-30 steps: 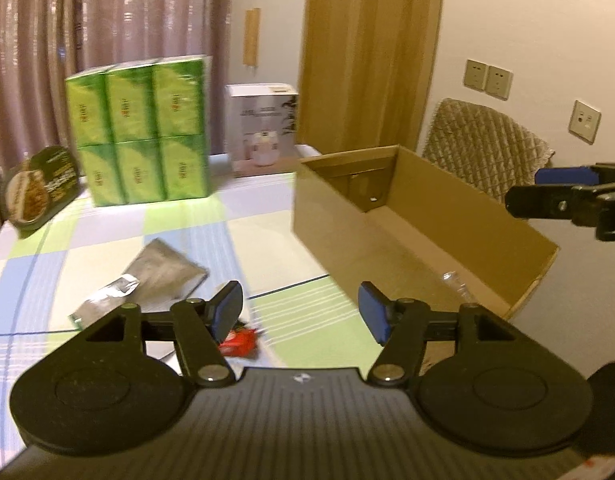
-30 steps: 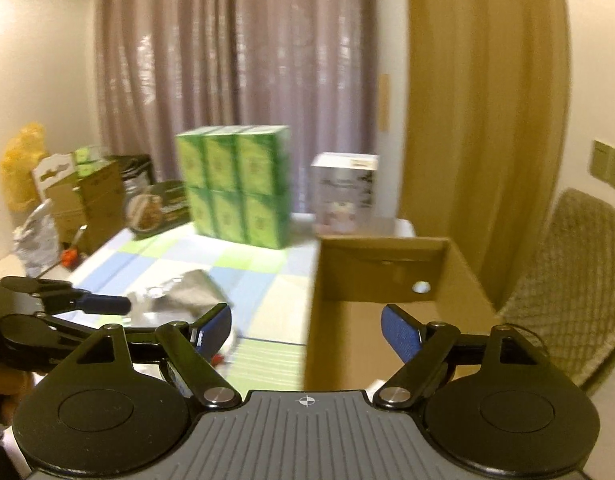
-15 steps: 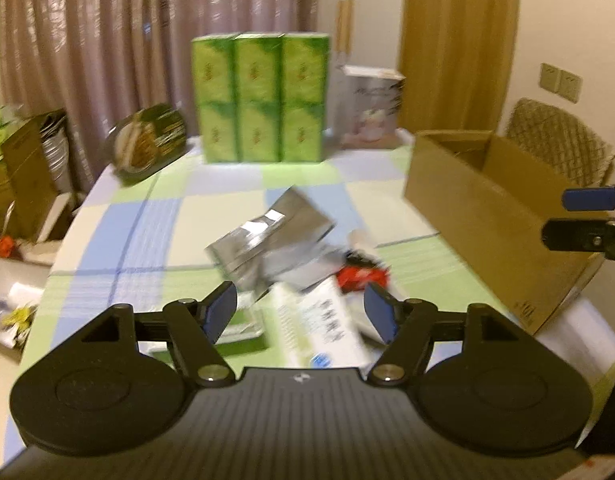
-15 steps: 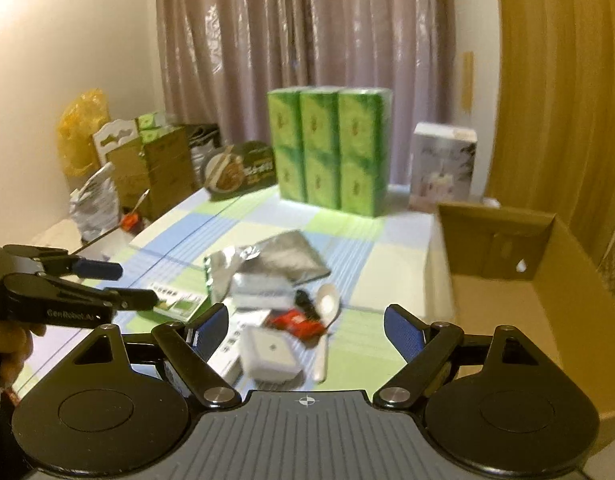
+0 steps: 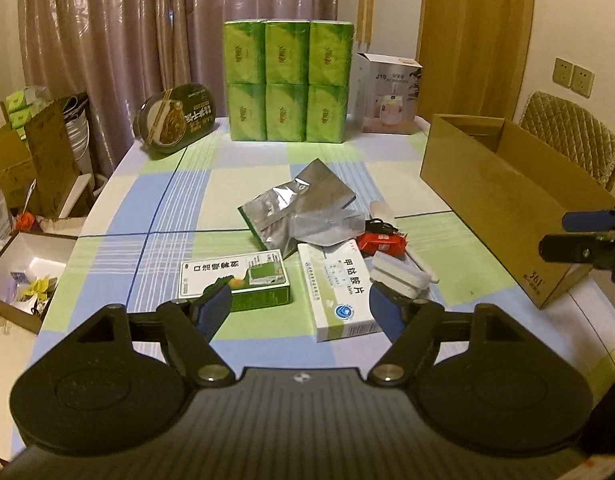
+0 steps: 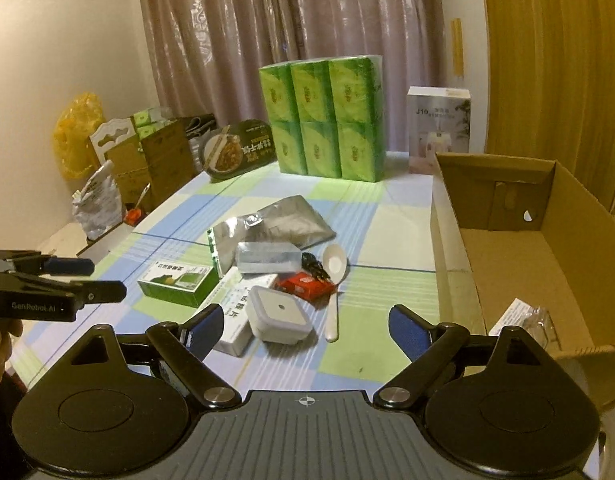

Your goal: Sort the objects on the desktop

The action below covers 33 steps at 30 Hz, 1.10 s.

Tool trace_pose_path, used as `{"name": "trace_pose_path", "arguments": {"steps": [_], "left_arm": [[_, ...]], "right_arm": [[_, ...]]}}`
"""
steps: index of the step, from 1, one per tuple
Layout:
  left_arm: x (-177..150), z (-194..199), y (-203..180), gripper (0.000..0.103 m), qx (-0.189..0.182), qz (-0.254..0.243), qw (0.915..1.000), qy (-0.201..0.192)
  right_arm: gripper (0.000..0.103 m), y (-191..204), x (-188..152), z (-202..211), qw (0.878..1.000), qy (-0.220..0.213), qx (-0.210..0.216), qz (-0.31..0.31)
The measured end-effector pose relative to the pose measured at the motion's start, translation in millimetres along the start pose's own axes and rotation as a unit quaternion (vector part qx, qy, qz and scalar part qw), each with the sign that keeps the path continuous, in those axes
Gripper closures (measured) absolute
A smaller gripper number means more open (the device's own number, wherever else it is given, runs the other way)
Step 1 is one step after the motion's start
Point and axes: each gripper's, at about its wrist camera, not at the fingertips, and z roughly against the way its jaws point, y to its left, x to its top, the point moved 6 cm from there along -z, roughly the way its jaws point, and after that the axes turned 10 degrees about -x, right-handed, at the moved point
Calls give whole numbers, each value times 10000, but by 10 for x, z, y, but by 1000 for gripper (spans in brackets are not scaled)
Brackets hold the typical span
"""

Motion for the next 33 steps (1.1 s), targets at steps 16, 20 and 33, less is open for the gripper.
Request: {"name": "trace_pose_path", "arguments": {"steps": [16, 20, 33], "left_arm": [[-48, -355, 118, 28, -367, 33, 9993, 106], [-46, -520, 83, 28, -488, -4, 9986, 209], [-211, -1033, -50, 28, -474, -493, 9933, 934]], "right_arm": [[15, 183, -90, -319, 9987, 390, -165, 270], [15, 214, -112, -520, 9981, 515, -47, 328], [17, 167, -109, -1145, 9958, 817, 404, 83]]}}
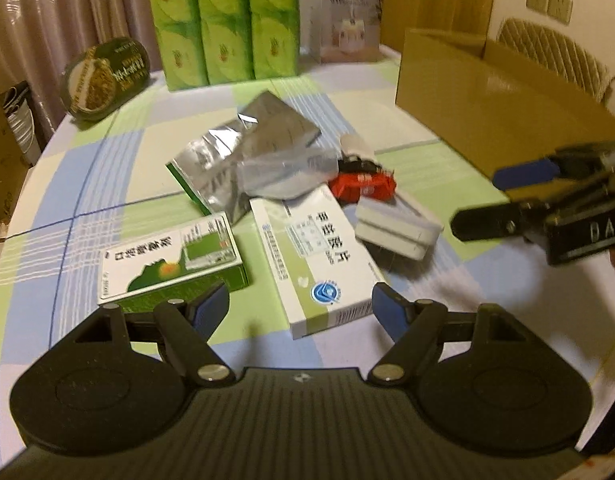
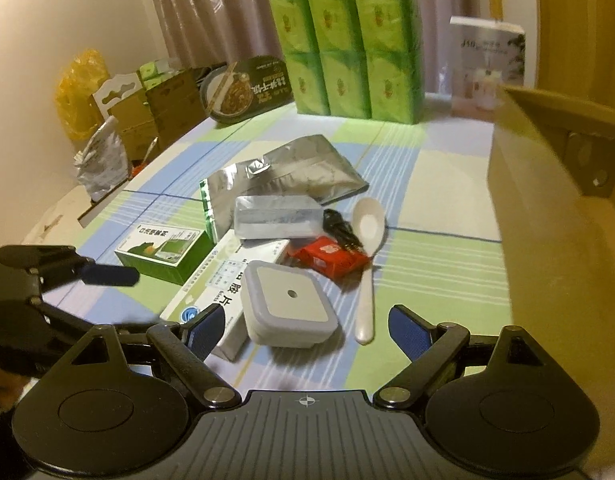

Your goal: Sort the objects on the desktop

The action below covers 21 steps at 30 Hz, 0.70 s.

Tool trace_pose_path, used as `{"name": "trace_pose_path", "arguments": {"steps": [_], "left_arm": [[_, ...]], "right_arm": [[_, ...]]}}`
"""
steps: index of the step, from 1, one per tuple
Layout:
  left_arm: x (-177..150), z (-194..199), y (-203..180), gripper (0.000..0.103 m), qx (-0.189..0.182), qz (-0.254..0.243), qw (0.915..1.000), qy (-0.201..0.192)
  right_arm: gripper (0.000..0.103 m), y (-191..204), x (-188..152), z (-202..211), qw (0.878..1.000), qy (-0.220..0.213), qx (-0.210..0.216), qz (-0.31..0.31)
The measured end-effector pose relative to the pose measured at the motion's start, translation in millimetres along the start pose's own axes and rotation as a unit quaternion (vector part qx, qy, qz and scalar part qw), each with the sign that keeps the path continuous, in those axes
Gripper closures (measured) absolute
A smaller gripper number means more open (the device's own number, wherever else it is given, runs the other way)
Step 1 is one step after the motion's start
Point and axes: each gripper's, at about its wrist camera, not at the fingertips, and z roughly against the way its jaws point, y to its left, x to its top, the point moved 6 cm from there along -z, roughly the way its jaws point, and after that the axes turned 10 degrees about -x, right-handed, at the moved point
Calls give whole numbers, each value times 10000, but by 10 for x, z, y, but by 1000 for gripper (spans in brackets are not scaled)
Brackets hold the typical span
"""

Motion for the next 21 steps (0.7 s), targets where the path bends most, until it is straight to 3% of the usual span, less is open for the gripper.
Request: {"name": "trace_pose_path", "arguments": {"steps": [15, 18, 21], "left_arm": [[53, -388, -74, 28, -306, 200, 9992, 146], [49, -450, -81, 28, -244, 157, 9994, 173], [49, -469, -79, 28, -185, 117, 9996, 162]], "right_arm": [[25, -21, -28, -449, 9973, 421, 539, -281], [39, -8, -22, -501, 9962, 460, 659, -346], [39, 3, -12, -499, 9963, 453, 645, -330]]}}
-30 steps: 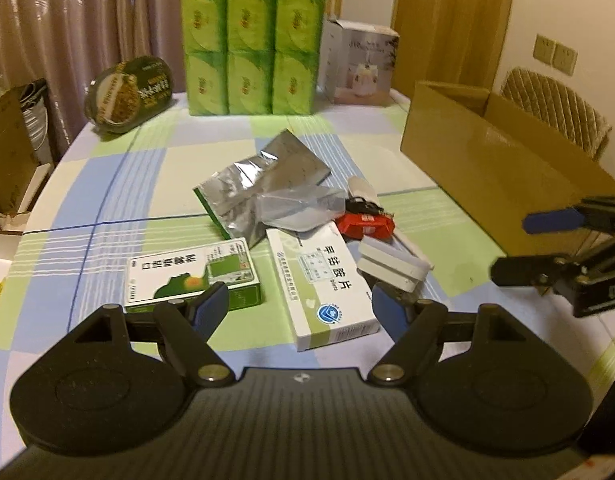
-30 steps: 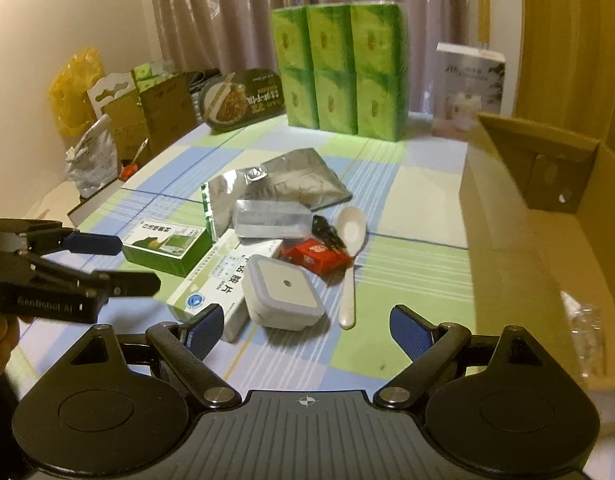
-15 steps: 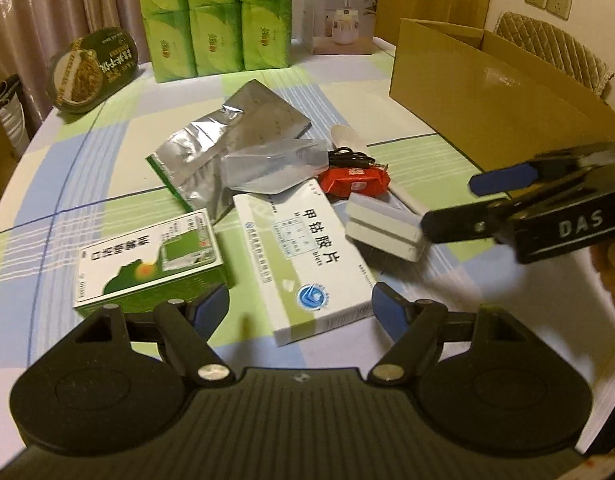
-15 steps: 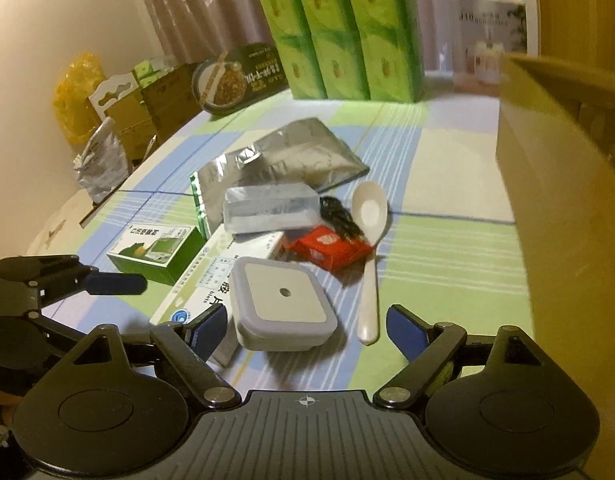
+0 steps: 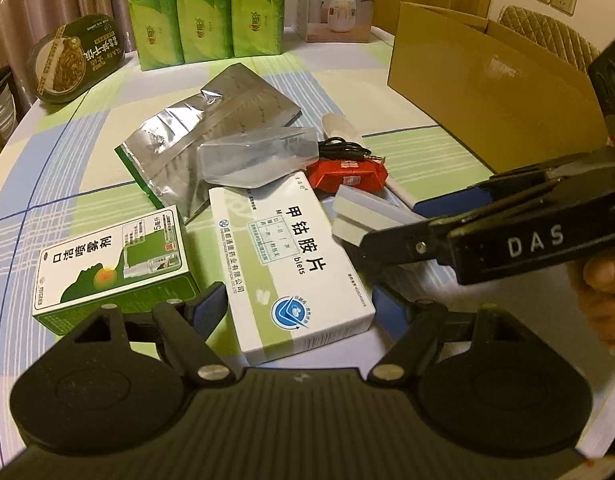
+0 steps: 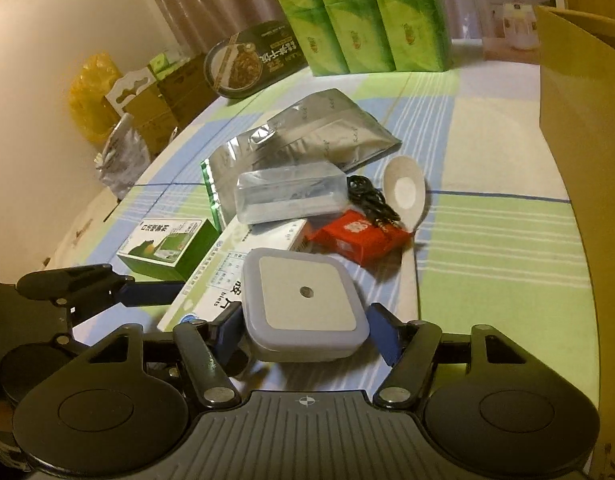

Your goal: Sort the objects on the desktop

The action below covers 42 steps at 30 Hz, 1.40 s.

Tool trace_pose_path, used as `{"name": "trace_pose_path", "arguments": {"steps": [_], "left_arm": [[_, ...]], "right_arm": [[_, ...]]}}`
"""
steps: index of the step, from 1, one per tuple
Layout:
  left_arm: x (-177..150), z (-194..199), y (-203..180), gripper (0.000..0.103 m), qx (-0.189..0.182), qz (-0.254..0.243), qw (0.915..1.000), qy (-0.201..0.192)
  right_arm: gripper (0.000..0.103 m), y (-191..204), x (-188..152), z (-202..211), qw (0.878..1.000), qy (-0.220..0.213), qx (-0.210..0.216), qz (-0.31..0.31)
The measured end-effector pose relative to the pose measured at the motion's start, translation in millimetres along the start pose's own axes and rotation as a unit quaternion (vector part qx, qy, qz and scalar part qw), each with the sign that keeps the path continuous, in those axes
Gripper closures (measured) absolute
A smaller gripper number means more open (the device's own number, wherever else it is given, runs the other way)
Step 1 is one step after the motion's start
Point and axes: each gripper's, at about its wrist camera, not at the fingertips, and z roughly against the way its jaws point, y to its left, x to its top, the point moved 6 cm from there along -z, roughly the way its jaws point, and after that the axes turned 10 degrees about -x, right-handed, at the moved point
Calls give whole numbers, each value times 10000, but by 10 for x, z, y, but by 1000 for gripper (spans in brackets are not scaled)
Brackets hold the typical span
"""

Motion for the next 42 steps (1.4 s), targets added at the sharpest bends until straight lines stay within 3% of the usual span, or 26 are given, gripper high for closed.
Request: {"name": "trace_pose_path", "arguments": {"steps": [12, 20, 25, 31, 37, 42], "left_arm": [[-77, 70, -55, 30, 112, 44, 9999, 35], [-353, 285, -427, 29, -246, -175, 9992, 279], [-438, 321, -544, 27, -267, -95, 9994, 213], [-339, 287, -467, 25, -214, 111, 9997, 20], [-309, 204, -403, 23, -201, 341, 9992, -12], [-275, 120, -428, 26, -106, 193, 9998, 20]], "right_arm": [[40, -120, -333, 507, 9960, -86, -889, -76], [39, -96, -770, 938, 9908, -224, -1329, 133], [37, -106, -963, 1018, 9903, -402, -1326, 132], [26, -127, -964, 1018, 9920, -514, -1153, -28], [25, -199, -944, 1013, 9933, -549, -918, -436], [25, -288, -941, 1029, 9917, -581, -947, -642]]}}
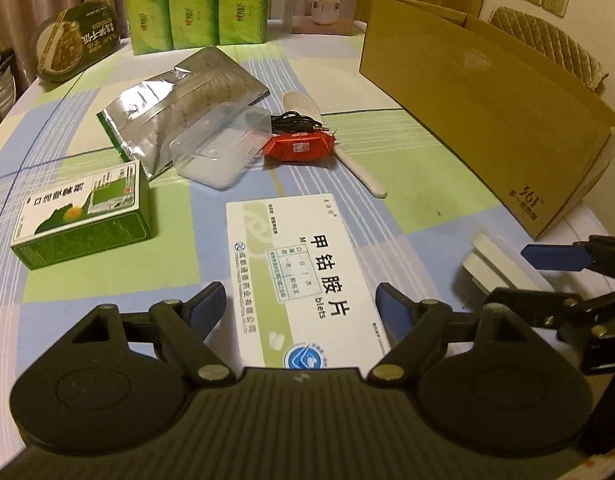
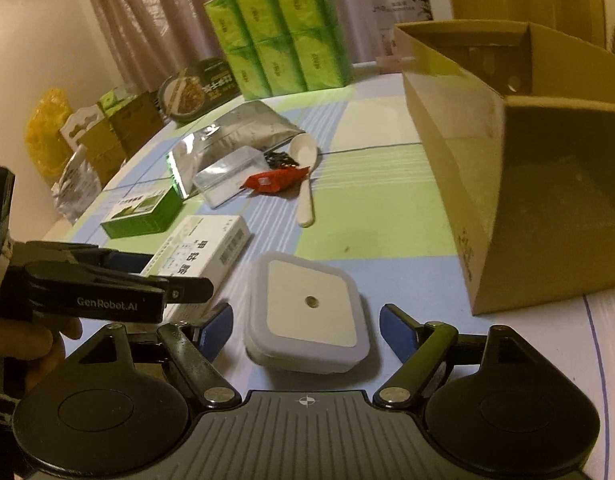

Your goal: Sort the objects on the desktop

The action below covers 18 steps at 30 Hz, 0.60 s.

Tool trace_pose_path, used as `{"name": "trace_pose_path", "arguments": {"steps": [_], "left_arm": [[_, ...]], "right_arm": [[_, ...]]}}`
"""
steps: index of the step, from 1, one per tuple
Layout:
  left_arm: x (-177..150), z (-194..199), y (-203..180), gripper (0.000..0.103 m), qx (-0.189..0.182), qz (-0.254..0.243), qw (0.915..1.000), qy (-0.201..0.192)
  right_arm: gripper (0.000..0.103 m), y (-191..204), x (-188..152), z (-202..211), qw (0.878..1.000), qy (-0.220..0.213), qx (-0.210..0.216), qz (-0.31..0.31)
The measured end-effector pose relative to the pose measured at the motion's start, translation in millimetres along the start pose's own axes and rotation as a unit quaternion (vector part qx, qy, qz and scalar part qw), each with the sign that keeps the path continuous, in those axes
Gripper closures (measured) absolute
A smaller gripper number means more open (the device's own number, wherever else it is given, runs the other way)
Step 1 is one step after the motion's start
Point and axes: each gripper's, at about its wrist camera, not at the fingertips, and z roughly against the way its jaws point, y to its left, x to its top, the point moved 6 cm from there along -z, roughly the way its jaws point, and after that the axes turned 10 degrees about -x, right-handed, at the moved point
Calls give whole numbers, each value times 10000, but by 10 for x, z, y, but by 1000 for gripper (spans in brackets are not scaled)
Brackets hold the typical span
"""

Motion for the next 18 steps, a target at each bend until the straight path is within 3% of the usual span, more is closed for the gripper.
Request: {"name": "trace_pose_path", "arguments": {"steps": [8, 18], "left_arm": [[-46, 21, -52, 35, -16, -138, 9999, 73], [-55, 29, -59, 31, 78, -263, 9996, 70]], "right_arm": [[25, -30, 8, -16, 9993, 63, 198, -295], [27, -98, -2, -65, 9984, 169, 175, -505]]}}
